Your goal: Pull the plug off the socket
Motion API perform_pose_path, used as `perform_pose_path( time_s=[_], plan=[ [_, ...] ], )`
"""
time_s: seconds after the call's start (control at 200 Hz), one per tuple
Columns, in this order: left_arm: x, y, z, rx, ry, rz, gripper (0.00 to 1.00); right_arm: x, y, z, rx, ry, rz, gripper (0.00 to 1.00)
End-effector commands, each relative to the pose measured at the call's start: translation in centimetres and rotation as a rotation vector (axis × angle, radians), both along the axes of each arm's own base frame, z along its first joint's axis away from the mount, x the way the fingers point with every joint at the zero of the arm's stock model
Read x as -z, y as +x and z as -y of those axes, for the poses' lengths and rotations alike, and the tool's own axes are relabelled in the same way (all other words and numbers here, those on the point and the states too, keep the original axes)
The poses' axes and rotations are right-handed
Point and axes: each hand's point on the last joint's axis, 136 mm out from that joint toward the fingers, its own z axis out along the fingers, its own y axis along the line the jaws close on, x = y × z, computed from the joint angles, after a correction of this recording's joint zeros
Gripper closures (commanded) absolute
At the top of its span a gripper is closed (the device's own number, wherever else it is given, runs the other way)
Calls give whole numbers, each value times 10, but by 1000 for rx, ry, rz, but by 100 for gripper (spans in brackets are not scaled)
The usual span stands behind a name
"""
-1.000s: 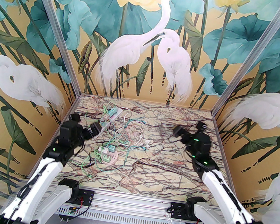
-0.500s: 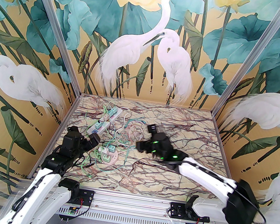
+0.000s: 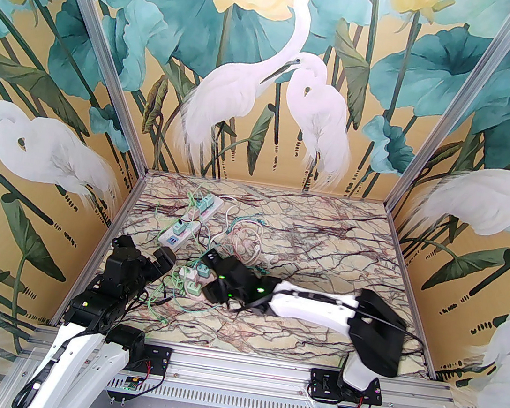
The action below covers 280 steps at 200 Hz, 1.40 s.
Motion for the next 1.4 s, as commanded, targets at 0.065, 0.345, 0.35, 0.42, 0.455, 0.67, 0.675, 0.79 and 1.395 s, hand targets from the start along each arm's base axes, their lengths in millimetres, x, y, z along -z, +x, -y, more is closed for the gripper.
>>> perform_pose_path(
  time_s=[0.065,0.345,0.35,0.42,0.455,0.67,0.675,0.79,1.395],
  plan=[
    [-16,-8,0,14,3,31,0,13,-3,-20,-65,-26,-27,44],
    [-18,-10,0,20,10,33,1,26,-7,-36,-112,-54,-34,43],
    [-18,-10,0,20,10,34,1,27,-7,-36,-112,-55,-34,43],
    [-18,-10,0,20,10,33,1,28,-7,-38,-115,-56,-35,43],
    [-18,-10,0,19,10,33,1,30,-8,-38,-117,-59,-36,43],
    [-17,-9,1,21,4,29,1,41,-6,-47,-122,-84,-25,47],
    [-17,-8,1,21,4,29,1,42,-6,-47,-122,-85,-25,47],
    [-17,-9,1,22,1,27,1,48,-2,-51,-112,-96,-16,50],
    [-20,-2,19,112,-34,28,1,39,56,56,338,-133,111,65]
  ],
)
